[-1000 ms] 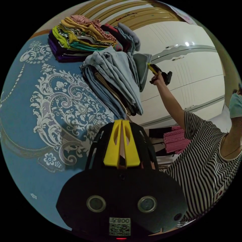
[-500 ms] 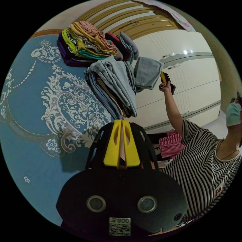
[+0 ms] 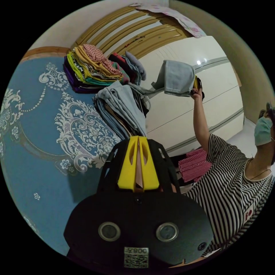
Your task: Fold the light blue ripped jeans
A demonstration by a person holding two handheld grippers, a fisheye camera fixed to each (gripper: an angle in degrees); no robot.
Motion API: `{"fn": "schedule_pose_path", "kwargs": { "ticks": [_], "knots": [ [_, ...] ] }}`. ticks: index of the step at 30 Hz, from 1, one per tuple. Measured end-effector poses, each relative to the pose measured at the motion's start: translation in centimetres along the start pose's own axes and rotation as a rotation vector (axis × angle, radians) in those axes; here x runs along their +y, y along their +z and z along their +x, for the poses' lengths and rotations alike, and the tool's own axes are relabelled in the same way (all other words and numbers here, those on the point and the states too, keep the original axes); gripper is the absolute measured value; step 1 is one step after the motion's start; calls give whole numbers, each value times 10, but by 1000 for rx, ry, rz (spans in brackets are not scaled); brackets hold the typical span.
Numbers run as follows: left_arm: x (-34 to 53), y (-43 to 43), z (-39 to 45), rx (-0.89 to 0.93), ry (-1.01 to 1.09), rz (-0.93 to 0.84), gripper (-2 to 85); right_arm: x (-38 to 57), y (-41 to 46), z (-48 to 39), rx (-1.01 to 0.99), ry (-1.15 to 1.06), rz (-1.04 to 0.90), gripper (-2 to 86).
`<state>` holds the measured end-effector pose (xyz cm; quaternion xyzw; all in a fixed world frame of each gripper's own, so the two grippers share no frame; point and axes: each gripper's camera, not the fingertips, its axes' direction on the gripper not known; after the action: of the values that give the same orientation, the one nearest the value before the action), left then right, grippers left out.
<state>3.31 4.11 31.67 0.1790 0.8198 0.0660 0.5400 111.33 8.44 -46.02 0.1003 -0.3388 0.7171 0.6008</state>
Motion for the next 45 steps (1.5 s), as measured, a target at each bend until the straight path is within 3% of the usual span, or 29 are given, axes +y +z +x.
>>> {"fn": "schedule_pose_path", "kwargs": {
  "ticks": [9, 15, 21, 23, 25, 30, 32, 40, 45],
  "knots": [
    [3, -89, 152, -71, 83, 189, 24, 88, 48, -123, -200, -85, 7, 11],
    [-5, -150, 272, -193, 212, 341, 114, 170, 96, -193, -389, -101, -45, -1],
    [18, -201, 382, -546, 288, 430, 156, 301, 162, -221, -636, -21, -168, -2],
    [38, -223, 407, -742, 210, 444, 154, 349, 187, -223, -688, 10, -236, 1],
    [58, -242, 419, -812, 139, 467, 148, 413, 221, -224, -750, 56, -336, 8],
    [94, -293, 421, -707, -87, 498, 73, 531, 284, -232, -842, 83, -522, 29],
    [107, -310, 421, -565, -178, 525, 28, 568, 305, -237, -848, 74, -584, 33],
    [128, -330, 509, -556, -111, 637, 71, 673, 389, -218, -868, 71, -692, 42],
    [111, -323, 553, -682, -110, 536, 91, 713, 435, -192, -857, 62, -733, 38]
  ]
}}
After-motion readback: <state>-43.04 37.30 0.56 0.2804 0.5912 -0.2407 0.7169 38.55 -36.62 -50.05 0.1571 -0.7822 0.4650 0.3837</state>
